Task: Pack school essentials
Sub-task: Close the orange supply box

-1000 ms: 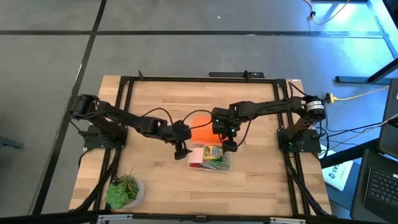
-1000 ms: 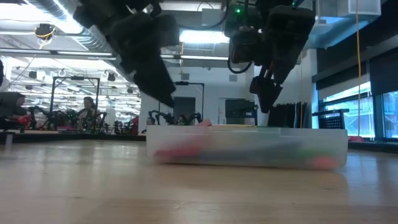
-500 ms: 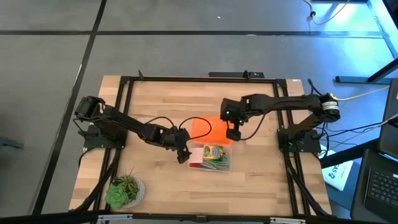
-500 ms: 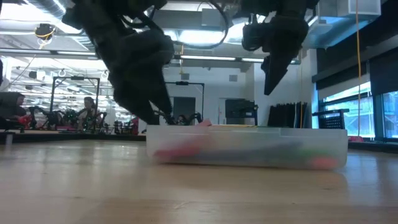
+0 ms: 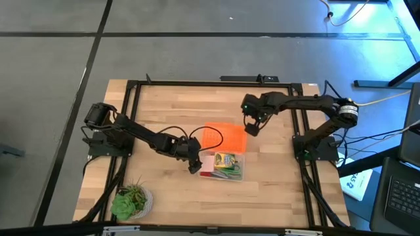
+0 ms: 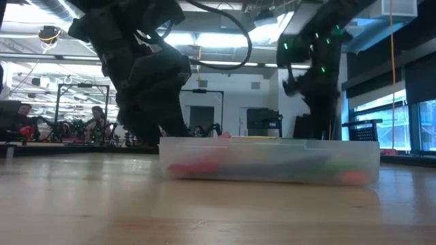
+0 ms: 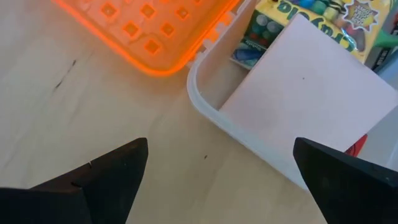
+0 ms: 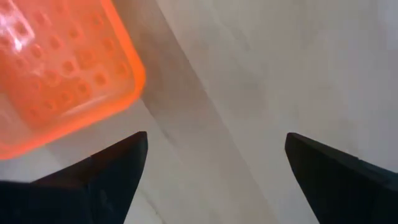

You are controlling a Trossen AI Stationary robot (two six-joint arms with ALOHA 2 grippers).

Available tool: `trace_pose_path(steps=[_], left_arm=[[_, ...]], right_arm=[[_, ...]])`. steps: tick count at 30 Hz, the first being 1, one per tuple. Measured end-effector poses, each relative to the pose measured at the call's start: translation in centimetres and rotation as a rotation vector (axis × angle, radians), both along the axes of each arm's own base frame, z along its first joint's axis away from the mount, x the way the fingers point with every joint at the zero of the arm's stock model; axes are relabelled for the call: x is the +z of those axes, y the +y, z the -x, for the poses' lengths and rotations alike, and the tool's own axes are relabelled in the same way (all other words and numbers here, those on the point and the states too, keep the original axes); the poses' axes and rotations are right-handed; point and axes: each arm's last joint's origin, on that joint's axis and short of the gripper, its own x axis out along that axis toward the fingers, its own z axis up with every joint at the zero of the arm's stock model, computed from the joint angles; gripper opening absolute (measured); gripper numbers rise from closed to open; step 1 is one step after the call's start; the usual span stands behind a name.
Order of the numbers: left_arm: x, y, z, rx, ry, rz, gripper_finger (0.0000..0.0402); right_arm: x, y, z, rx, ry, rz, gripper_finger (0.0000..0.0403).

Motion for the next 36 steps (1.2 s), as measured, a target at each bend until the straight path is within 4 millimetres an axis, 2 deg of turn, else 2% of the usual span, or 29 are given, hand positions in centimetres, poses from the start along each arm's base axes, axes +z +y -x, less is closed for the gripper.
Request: trace_pose_path(steps=[6,13,17,22,36], left_arm=[[0.0,0.0,0.0,0.01,0.001,0.008,0.0396],[0.0,0.0,0.0,0.009,0.003,0.009,0.0396],[0.0,0.0,0.0,0.009,0.003,0.009,0.0396],[0.0,0.0,0.0,0.009,0.003,0.009,0.0396],[-0.1,0.1,0.1,0.006,0.009,0.003,0.0396]], right_arm=[[-3.3,-0.5,1.1,-0.024,-0.066,-0.034,0.0381],[-5.3,-0.5,0.8,-0.014,-0.16,-0.034,0.0381],[-6.4,-0.6,0.7,-0.017,-0.13,-0.046,0.0381],[-7.0,-0.8,0.2,-0.003,-0.131,-0.031,0.0381],[-6.7,-0.7,-0.5,0.084,-0.217,-0.015,0.0381]])
